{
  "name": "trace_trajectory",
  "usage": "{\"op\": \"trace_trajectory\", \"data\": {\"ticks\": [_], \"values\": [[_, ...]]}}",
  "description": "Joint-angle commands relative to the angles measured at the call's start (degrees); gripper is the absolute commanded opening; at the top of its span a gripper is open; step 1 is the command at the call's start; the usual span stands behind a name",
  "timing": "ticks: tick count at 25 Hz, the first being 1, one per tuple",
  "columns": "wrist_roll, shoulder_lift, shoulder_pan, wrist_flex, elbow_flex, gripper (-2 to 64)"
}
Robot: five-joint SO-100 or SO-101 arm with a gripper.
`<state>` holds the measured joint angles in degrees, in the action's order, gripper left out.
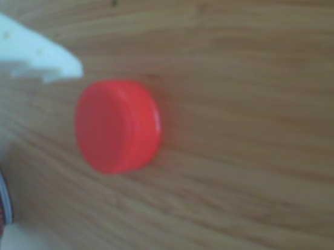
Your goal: Grasp a red cap and put it in the cup.
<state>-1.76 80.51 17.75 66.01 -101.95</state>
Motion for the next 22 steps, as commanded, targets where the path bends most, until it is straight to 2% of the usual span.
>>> {"op": "trace_trajectory", "data": {"ticks": [1, 9, 13, 22], "values": [[0.2, 3.0, -0.2, -0.5, -0.6, 48.3], [0.1, 6.9, -1.9, -0.7, -6.9, 48.6], [0.1, 8.4, -1.7, -4.0, -10.5, 48.3], [0.1, 7.7, -1.4, -4.1, -10.8, 48.2]]}}
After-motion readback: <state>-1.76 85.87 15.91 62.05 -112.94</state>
